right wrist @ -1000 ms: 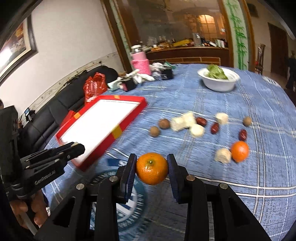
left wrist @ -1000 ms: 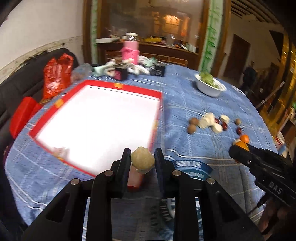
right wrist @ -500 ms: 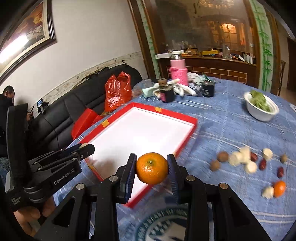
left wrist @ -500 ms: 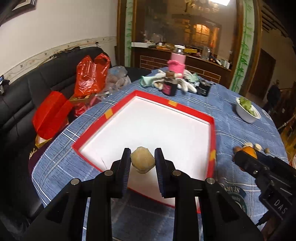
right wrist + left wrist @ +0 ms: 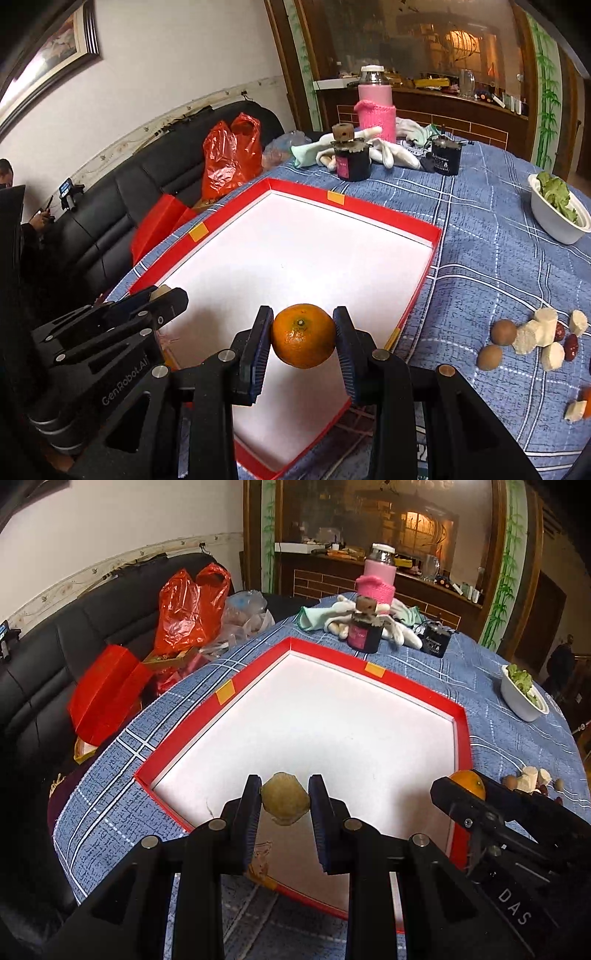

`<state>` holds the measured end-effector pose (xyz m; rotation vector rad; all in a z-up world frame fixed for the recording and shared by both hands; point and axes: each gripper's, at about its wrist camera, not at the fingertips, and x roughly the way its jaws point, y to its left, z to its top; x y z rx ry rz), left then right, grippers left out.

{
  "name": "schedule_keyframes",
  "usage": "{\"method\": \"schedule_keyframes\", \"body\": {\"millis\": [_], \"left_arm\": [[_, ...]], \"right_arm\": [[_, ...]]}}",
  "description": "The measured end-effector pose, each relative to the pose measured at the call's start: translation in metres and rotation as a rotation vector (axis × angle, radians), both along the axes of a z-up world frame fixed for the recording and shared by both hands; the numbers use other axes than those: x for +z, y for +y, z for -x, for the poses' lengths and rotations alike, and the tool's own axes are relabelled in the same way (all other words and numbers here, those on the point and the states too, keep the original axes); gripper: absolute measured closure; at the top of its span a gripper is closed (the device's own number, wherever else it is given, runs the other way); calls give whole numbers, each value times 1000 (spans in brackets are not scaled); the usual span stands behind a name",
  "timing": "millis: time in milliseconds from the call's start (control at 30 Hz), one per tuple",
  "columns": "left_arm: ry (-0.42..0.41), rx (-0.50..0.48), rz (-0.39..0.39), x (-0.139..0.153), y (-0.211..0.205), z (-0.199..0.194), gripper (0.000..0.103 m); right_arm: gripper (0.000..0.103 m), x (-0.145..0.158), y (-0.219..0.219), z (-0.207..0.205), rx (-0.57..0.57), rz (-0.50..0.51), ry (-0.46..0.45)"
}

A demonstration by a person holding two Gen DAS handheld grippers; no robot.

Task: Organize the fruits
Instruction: 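Carry the yam chunk and the orange over the red-rimmed tray with both tools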

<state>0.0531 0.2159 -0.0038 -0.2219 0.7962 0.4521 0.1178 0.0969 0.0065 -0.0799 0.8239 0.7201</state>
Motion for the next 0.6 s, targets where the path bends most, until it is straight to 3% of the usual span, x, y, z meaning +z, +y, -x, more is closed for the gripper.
{"method": "schedule_keyframes", "body": {"millis": [600], "left_arm": [[65,18,30,-14,9,-15,79]], "right_arm": [[69,-18,16,-12,7,52,18]]}}
